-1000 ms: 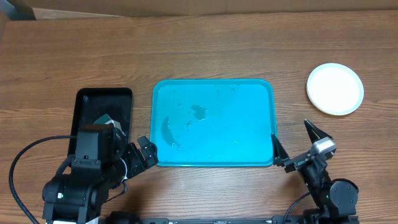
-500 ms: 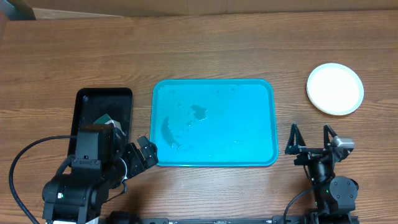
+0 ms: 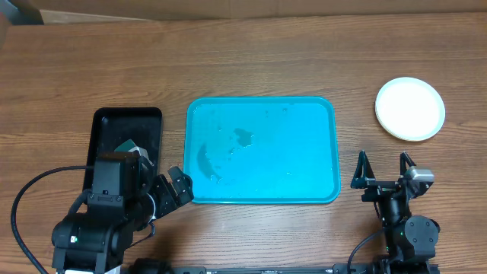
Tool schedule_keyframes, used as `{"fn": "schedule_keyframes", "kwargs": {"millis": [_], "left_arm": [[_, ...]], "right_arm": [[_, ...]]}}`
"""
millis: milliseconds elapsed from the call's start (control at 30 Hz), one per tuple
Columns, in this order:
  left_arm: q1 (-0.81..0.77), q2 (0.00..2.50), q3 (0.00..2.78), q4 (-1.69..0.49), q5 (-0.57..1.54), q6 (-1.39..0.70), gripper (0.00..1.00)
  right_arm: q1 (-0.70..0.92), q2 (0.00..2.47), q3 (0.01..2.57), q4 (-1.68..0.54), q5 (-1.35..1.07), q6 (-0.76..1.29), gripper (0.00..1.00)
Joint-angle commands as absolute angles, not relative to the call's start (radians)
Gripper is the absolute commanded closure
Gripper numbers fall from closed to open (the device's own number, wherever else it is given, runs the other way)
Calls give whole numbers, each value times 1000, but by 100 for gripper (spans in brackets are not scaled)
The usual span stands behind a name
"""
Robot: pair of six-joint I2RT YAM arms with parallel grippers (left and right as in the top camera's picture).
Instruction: Clean dirty plates on tray and stack at the side
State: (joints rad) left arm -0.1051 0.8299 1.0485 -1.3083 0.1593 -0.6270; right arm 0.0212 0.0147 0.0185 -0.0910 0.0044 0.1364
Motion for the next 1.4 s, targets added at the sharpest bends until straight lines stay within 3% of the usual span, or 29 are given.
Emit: {"fn": "schedule_keyframes", "kwargs": {"millis": [0,1233,1367], "left_arm": [[-112,830,1048,-1304,146,-636,0],[-112,830,1047,-1357,126,-624,0],[-112,811,1038,-1324,176,-524,0]], "right_arm": [[17,3,8,-87,3,93,0],[17,3,8,-84,2,93,0],[17,3,8,-84,2,93,0]]}}
